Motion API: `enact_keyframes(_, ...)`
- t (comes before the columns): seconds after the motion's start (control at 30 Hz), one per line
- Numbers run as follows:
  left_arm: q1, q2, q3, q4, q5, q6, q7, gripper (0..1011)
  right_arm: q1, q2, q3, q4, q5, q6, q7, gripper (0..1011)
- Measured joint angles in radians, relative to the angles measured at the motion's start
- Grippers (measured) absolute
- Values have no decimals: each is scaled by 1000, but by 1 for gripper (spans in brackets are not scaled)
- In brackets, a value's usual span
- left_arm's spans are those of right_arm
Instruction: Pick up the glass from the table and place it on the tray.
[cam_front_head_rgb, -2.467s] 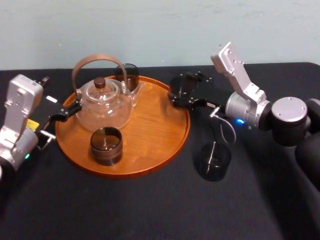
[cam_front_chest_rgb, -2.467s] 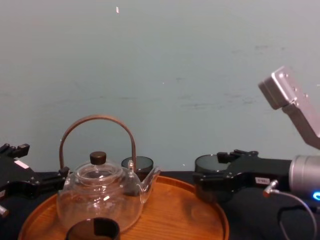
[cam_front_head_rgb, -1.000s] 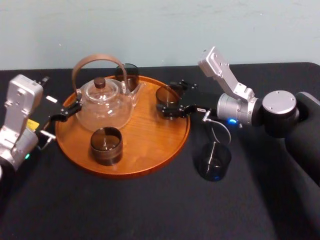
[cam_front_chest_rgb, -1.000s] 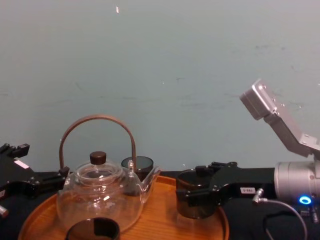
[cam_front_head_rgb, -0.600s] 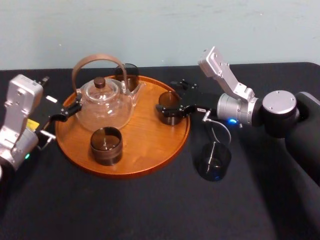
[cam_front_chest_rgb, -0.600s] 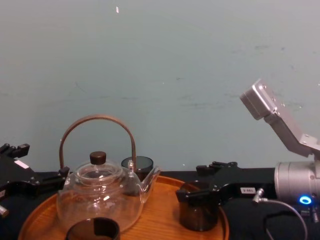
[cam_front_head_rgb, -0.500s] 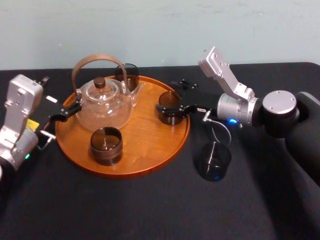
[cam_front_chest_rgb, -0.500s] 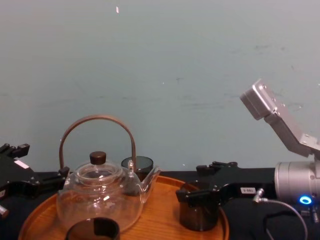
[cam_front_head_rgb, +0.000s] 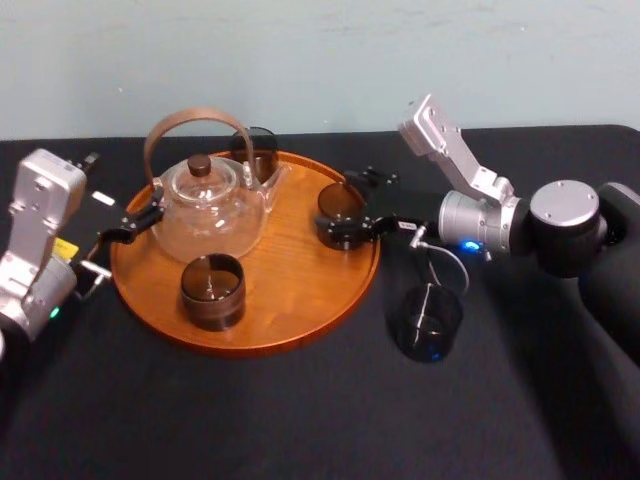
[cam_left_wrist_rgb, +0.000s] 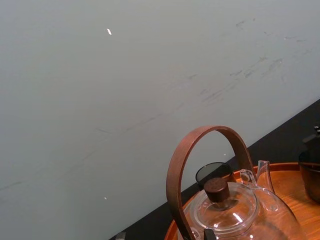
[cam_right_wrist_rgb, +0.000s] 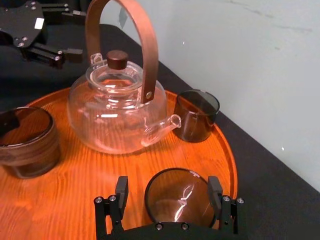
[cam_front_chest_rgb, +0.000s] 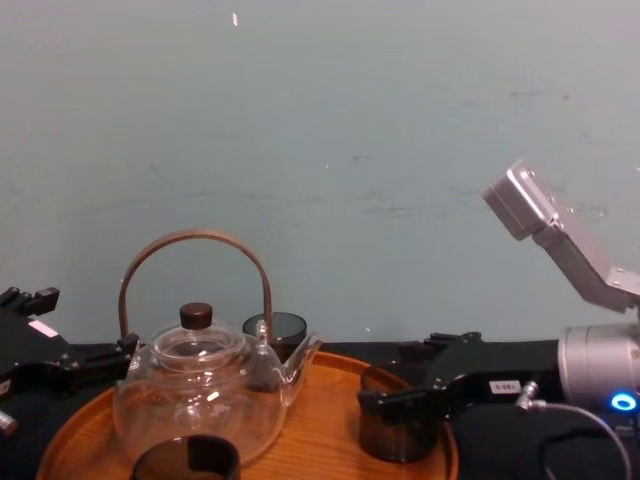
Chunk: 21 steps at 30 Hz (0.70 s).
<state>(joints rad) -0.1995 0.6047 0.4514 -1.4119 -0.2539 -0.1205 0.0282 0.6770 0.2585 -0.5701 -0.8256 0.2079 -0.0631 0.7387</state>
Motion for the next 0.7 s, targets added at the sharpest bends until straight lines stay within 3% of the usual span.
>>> enact_keyframes(0.23,0,0,0,0,0,0,0,1009,-43,45,-6,-111,2,54,-16,1002)
enact_keyframes(0.33,0,0,0,0,0,0,0,1009,-74,81,-6,-189,5,73,-30,1002)
enact_keyframes(0.7,0,0,0,0,0,0,0,1009,-164,169,17,-374,28,91,-75,1002)
